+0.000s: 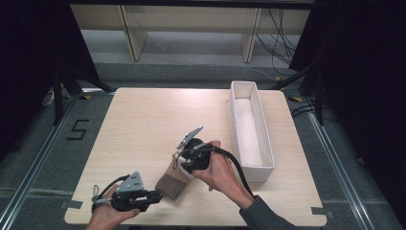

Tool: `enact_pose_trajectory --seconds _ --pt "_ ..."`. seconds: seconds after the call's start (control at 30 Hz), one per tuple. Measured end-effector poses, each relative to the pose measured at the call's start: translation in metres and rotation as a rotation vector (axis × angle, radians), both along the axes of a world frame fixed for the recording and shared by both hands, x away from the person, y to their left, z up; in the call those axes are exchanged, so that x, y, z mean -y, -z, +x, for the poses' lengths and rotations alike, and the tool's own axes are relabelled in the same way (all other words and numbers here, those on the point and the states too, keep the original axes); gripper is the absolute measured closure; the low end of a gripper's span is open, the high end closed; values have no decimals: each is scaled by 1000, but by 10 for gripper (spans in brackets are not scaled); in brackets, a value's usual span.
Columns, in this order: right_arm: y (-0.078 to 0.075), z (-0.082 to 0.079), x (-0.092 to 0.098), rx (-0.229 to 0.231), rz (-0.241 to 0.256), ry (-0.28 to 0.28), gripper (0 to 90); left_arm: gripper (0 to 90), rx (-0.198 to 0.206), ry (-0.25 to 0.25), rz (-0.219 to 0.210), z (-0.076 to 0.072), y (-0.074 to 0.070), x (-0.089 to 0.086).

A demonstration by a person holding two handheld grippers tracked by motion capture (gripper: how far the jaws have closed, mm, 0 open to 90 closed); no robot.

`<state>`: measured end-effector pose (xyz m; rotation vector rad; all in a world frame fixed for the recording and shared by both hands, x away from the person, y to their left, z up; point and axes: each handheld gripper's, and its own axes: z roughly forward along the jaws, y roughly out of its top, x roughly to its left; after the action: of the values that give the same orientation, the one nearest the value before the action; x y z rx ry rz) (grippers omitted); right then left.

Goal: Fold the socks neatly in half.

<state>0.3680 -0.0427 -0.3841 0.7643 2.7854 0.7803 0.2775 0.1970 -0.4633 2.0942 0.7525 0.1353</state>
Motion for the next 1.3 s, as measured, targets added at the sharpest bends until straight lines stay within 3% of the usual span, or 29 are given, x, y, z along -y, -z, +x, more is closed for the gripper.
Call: enact_pose_trajectory --seconds 0.03,0.1,0.13,0.3,0.5,0.6,0.63,0.83,0.93,0.97,1.0,1.03,1.07,1.2,1.3 --pt "0 0 0 0 0 0 722 796 0 0 0 0 0 0" --pt "2 -3 -5 -5 0 -10 721 796 -12 -46 -15 -3 4 -12" --pt "6 -4 -11 -7 2 -31 719 785 -33 -65 -10 -2 9 -21" --pt "17 -9 -24 -31 -11 -65 719 770 -48 -73 17 0 16 -26" --pt "37 -15 -38 -58 -29 -111 713 721 -72 -81 18 2 23 -25" --pt "45 -17 -42 -73 -32 -121 675 694 -76 -86 22 2 24 -24" --pt "49 -18 -44 -81 -11 -121 634 674 -74 -85 17 3 24 -24" --pt "43 -23 -41 -80 35 -135 574 656 -67 -98 21 4 22 -30" --pt "32 -25 -36 -79 84 -145 577 650 -66 -95 12 5 21 -32" --pt "24 -28 -32 -102 114 -129 577 649 -51 -96 22 5 19 -33" --pt "24 -28 -32 -102 114 -129 577 648 -51 -96 22 5 19 -33" --pt "21 -28 -30 -91 124 -130 579 648 -58 -109 -6 3 18 -31" --pt "16 -25 -26 -49 139 -134 594 647 -49 -103 -2 4 16 -32" --pt "17 -23 -21 -54 129 -120 624 649 -44 -111 -48 4 13 -30" --pt "26 -23 -20 -92 107 -105 637 648 -38 -98 -34 3 9 -28"
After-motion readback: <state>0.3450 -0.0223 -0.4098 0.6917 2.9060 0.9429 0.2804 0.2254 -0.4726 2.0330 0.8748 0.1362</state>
